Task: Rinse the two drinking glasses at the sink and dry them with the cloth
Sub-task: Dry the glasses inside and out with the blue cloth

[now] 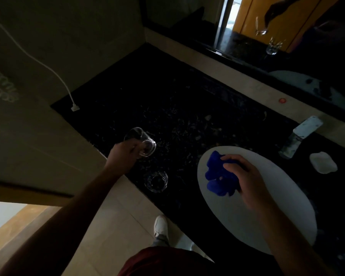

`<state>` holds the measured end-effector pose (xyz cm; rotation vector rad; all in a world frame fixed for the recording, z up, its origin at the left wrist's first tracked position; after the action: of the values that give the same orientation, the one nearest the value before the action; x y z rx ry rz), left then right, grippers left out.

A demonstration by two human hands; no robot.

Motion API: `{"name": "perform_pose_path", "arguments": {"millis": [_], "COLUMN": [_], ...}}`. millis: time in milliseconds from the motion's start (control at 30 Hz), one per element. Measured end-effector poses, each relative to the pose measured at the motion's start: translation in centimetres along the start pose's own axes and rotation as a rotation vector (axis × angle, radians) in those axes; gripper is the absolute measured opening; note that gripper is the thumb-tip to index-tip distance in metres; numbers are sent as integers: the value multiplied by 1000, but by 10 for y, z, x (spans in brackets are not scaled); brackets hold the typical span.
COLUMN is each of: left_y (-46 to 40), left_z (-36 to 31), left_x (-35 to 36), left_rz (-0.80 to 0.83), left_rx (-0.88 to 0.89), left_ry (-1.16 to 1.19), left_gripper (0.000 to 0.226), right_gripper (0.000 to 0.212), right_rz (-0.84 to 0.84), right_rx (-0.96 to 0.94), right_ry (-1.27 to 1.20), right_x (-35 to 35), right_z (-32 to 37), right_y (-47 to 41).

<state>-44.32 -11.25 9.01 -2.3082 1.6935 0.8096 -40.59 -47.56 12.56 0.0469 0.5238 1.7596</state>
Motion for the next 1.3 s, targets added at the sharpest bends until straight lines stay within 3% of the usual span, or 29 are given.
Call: {"name": "perform_pose_path", "arguments": {"millis": [100,233,400,533,667,767,900,1067,1133,1233,1300], "left_y": [4,21,46,66,86,93,106,117,117,121,121], "left_z": [-44,-97,-131,-150,-174,-187,-199,-207,-209,-211,-211], "left_x": [5,22,67,96,106,110,117,130,142,161,170], "left_rz": [78,223,353,419,499,590,682,857,885,875,843], "left_rx": [35,45,12,77,281,318,352,325,213,94,59], "left_ry": [238,472,600,613,654,702,810,1044,1156,1224,1209], "left_gripper": [18,19,25,24,19,20,21,29,37,39,41], "right_gripper": [25,30,28,27,29,32,19,28,33,24,40], "right_rz": [43,83,-9,-153,-381,-366,-207,158,152,-72,-95], "right_rx": [-89,-267,-485,-785,-890,-783,-454,-2,81,58,51], "right_ry": [-64,-105,131,420,612,476,108,-570,-707,-719,-771], "right_x": [-4,-7,-8,-4,-16,-34,-62,-63,-57,-64,-68], "right_z": [30,76,104,103,101,103,96,74,58,44,42], "right_y": [7,22,45,61,70,72,56,61,66,70,71]}}
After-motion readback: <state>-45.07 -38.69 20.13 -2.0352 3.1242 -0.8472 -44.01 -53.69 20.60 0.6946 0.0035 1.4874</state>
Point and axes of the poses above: each hand's wrist, its own y-axis away from the middle knuckle, its own x-axis out of the palm, z = x × y, the point moved 4 cm from there along -y, towards the middle knuckle, and after that the axes turned 15 degrees about y, right-handed, at the moved point
